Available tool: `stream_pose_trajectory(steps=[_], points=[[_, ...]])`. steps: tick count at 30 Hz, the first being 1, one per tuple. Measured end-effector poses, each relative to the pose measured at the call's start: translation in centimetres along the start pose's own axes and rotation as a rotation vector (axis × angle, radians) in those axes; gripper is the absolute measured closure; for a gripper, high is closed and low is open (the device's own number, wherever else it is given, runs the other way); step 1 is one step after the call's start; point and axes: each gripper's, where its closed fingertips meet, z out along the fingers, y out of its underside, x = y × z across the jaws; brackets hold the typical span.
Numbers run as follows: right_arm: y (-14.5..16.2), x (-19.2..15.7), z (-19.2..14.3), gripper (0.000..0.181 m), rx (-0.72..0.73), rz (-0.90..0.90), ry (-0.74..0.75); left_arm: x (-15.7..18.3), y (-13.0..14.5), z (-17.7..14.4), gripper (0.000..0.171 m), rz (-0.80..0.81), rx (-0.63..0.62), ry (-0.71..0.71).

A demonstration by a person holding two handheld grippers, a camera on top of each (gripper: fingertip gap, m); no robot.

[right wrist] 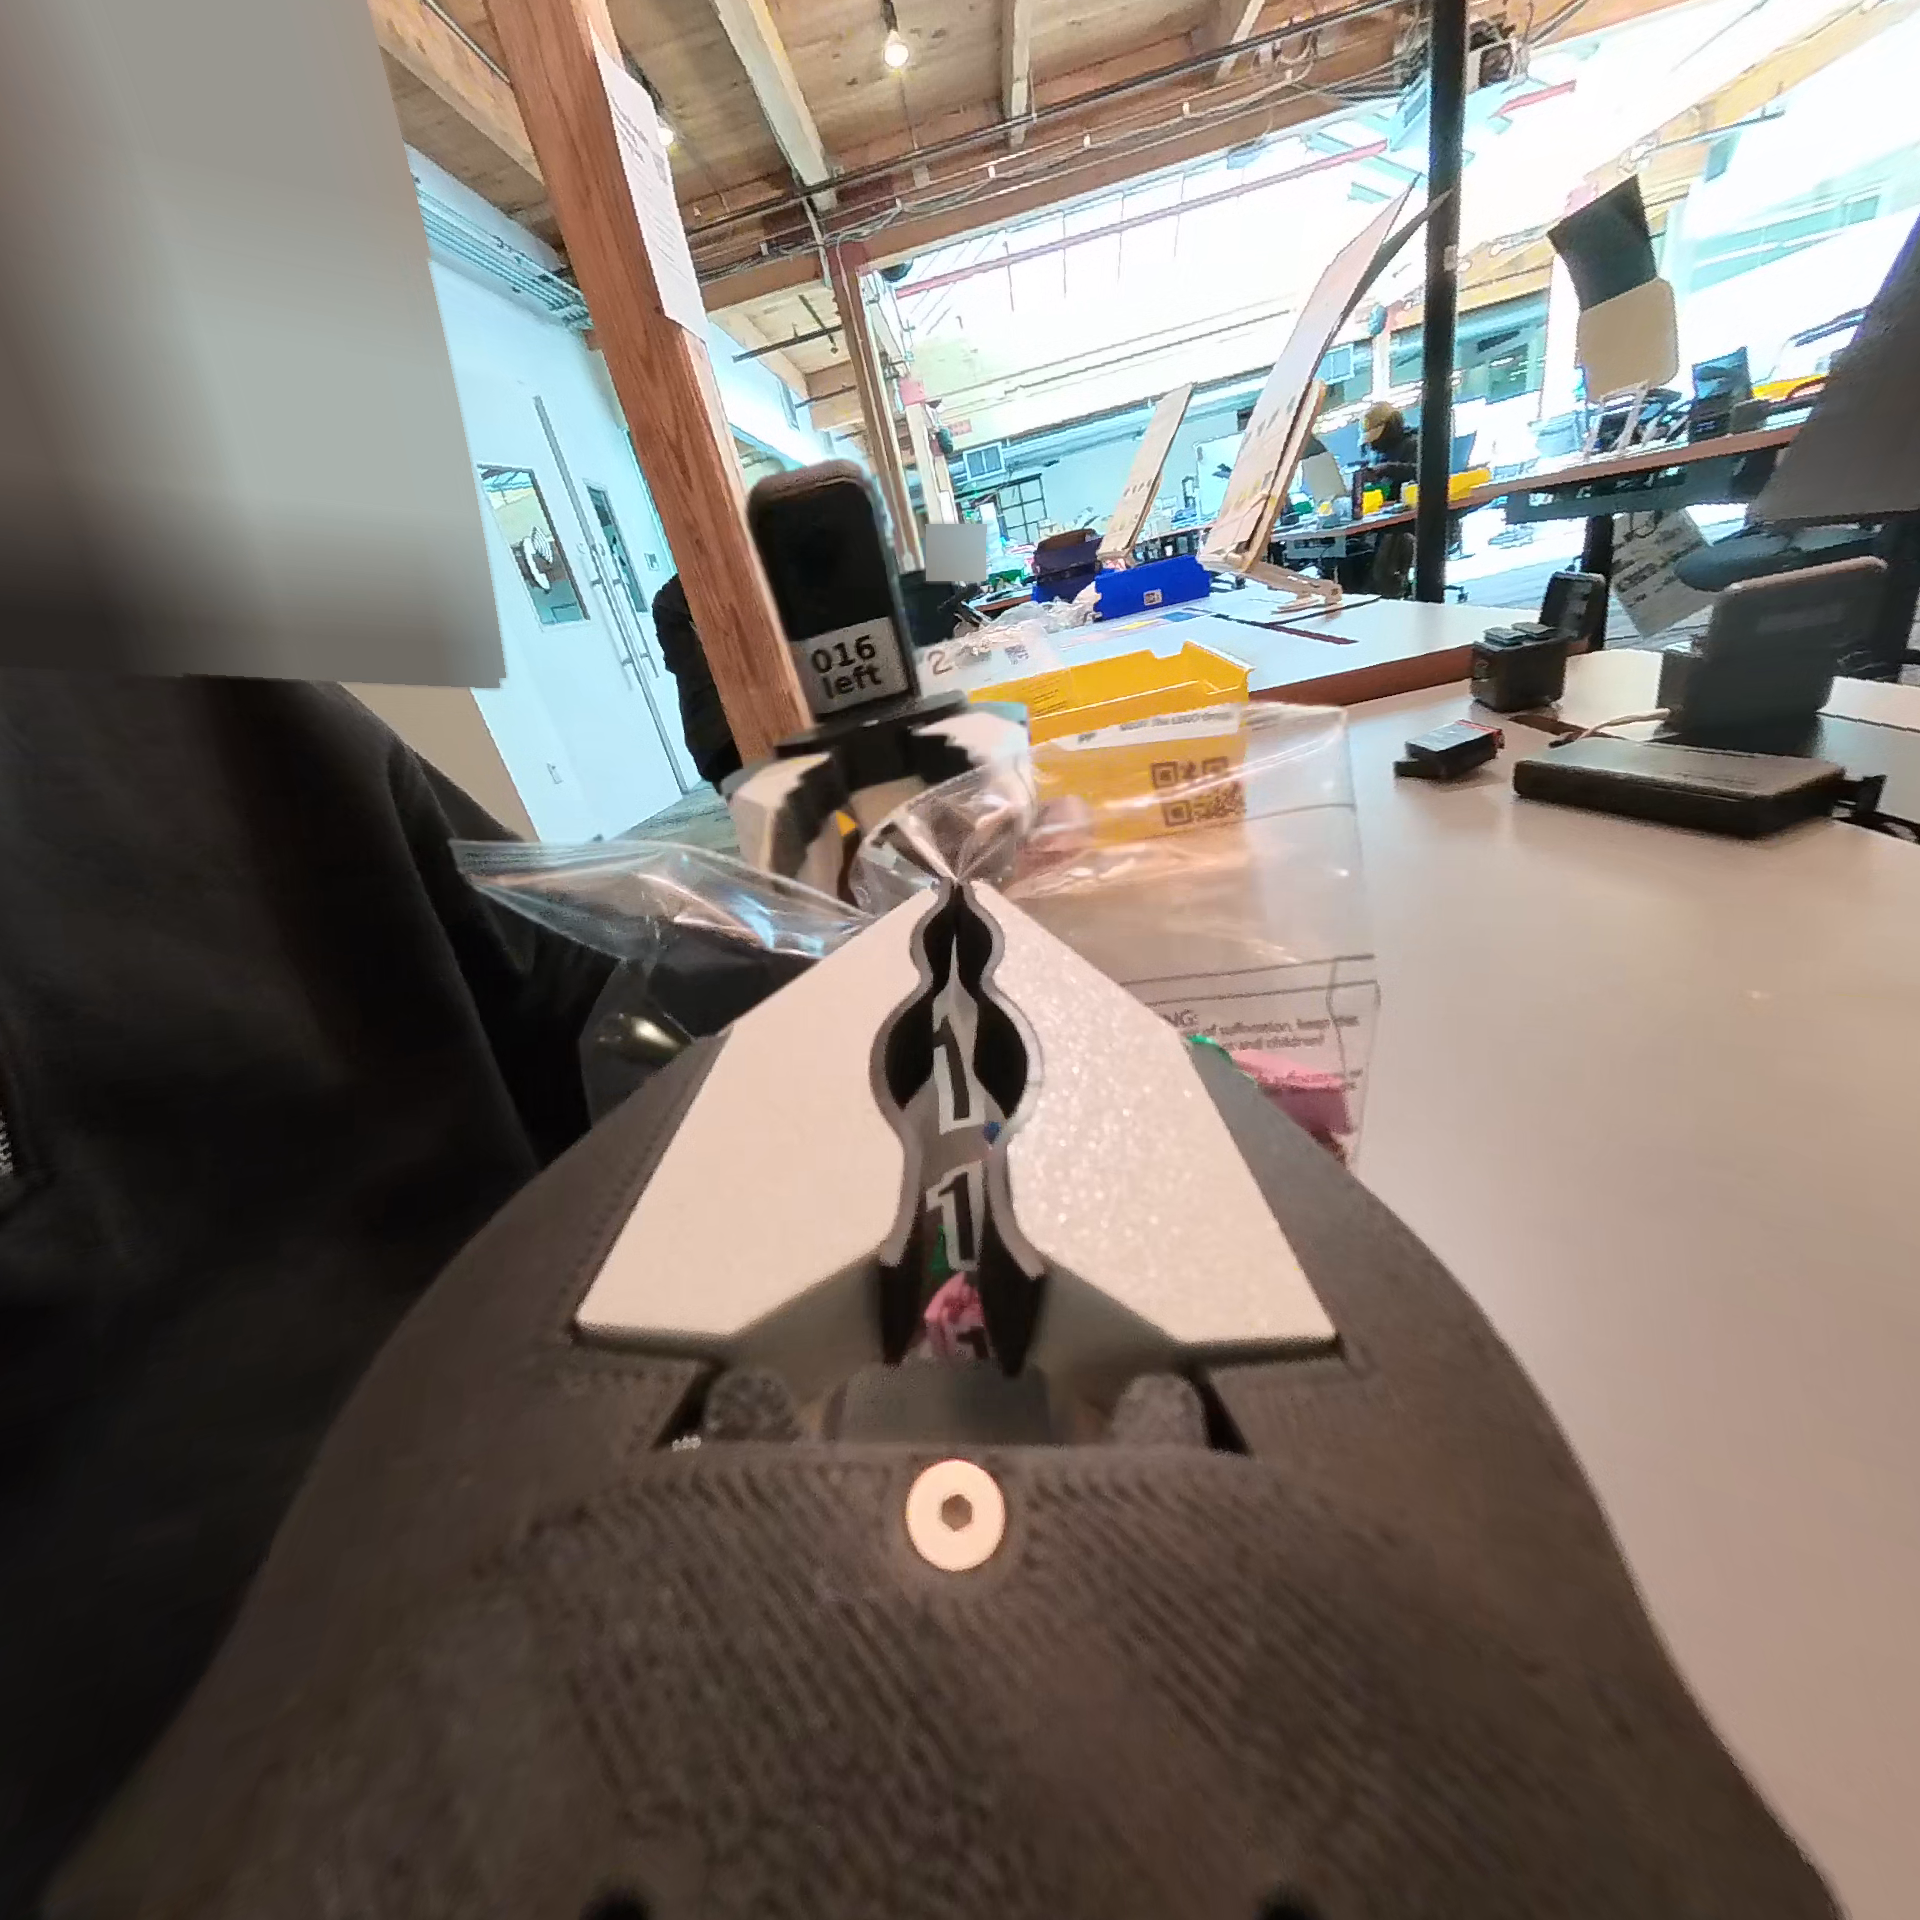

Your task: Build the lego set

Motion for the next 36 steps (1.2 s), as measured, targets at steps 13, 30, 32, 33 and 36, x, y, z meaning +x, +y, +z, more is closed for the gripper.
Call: stream_pose_trajectory(steps=[13, 30, 32, 33, 36], points=[[0.5, -1.2, 0.7, 0.181, -0.033, -0.053, -0.032, 0.2, 0.8, 0.3, 0.171, -0.02, -0.054, 0.03], [0.2, -2.1, 0.9, 0.151, -0.041, -0.12, -0.016, 1.0, 0.6, 0.5, 0.171, 0.004, -0.042, 0.063], [0.3, -2.4, 1.0, 0.154, -0.033, -0.077, -0.05, 1.2, 0.5, 0.5, 0.171, 0.002, -0.037, 0.078], [0.3, -2.6, 1.1, 0.158, -0.029, -0.059, -0.066, 1.3, 0.5, 0.4, 0.171, 0.002, -0.034, 0.088], [0.5, -2.9, 1.2, 0.162, -0.034, -0.003, -0.109, 1.7, 0.4, 0.3, 0.171, -0.003, -0.03, 0.115]])
